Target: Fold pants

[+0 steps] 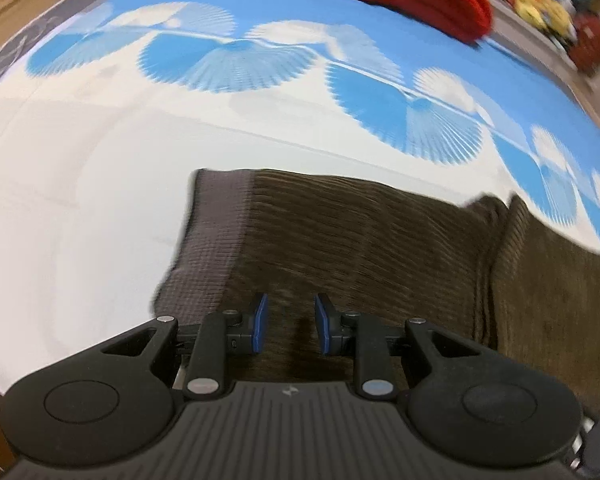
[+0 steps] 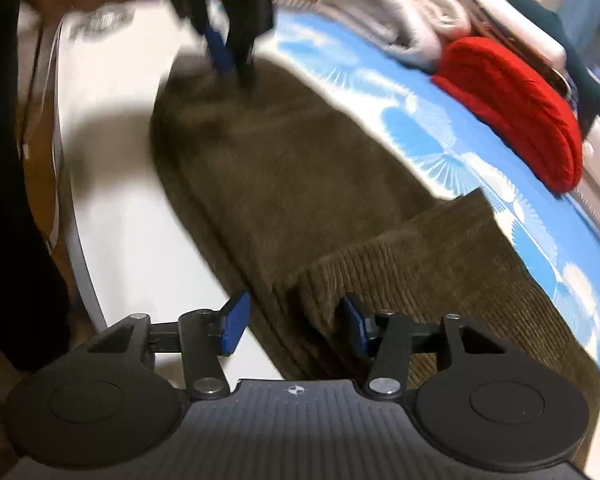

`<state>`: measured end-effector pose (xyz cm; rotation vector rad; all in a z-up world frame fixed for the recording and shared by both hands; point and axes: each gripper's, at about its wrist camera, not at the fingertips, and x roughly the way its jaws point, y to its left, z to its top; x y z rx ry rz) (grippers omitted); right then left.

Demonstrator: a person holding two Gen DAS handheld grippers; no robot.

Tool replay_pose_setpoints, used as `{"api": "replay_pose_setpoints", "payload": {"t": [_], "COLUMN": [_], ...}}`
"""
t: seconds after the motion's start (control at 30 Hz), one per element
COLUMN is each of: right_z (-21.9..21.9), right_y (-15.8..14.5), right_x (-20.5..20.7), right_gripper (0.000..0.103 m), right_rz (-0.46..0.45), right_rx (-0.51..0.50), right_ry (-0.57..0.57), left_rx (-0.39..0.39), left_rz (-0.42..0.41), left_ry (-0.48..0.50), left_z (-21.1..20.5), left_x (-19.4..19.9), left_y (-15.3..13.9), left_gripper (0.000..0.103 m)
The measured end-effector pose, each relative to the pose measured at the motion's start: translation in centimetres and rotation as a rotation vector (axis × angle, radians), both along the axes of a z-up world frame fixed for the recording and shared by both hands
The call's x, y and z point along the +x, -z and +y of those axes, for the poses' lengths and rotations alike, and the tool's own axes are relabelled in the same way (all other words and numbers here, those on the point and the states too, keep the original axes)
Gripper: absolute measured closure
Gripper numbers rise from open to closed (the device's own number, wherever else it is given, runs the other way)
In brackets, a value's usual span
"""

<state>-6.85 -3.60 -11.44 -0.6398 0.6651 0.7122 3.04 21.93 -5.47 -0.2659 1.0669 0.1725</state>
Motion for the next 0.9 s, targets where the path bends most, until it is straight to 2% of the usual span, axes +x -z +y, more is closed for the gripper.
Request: {"api": "replay_pose_setpoints", "payload": {"t": [0.07,0.17,0.23,0.33,0.37,0.4,0.5,0.57,0.63,0.7,0.8,0.9], "right_z": [0.0,-0.6,-0.8,-0.8,-0.8,-0.9,-2.9,-5.0,-7.5,-9.6,-12.9,-15.9], "right_y": [0.2,-0.8,-0.9,-0.3,-0.7,-1.4,-5.4,-8.4,-10.7,-11.8,-11.2,-8.3], "right_x": [0.0,0.5,0.1,-0.7,-0.6,-0.3,1.3,2.5,4.0,5.6,7.4,8.7], "right_gripper": [0.070,0.079,0.083,0.078,0.076,0.075,0.070,0.056,0.049,0.045,0.042,0.042], "right_rz": [-0.018,0.014,0.011,-0.016,-0.006,0.018,0.100,0.105,0.098,0.102,0.092,0.148], "right_rx": [-0.003,0.010,-0.025,-0.112,-0.111,-0.093,0.070,0.167,0.226,0.243,0.249,0.289], "right_ry": [0.000,-0.025,-0.069,-0.130,-0.128,-0.118,-0.073,-0.035,0.022,0.088,0.221,0.422], "left_rx": [-0.020,-0.076,-0.140,-0.193,-0.203,-0.202,-0.220,-0.270,-0.307,-0.315,-0.295,-0.277], "left_rz": [0.000,-0.001,-0.001,0.004,0.006,0.012,0.033,0.045,0.064,0.078,0.098,0.121], "left_ry": [-0.060,-0.138,-0.177,-0.211,-0.223,-0.241,-0.280,-0.300,-0.311,-0.313,-0.299,-0.282], "left_z": [1.6,3.8,5.2,6.8,7.2,7.7,9.0,9.8,10.2,10.1,9.4,8.4], "left_x": [-0.4,-1.1,-1.7,-2.7,-3.0,-3.4,-4.5,-5.0,-5.2,-5.2,-4.6,-4.0], "left_y": [0.0,0.2,0.4,0.6,0.6,0.7,1.2,1.6,2.1,2.3,2.6,3.0], "left_gripper": [0.070,0.068,0.067,0.067,0.064,0.056,0.050,0.048,0.048,0.045,0.044,0.043]}}
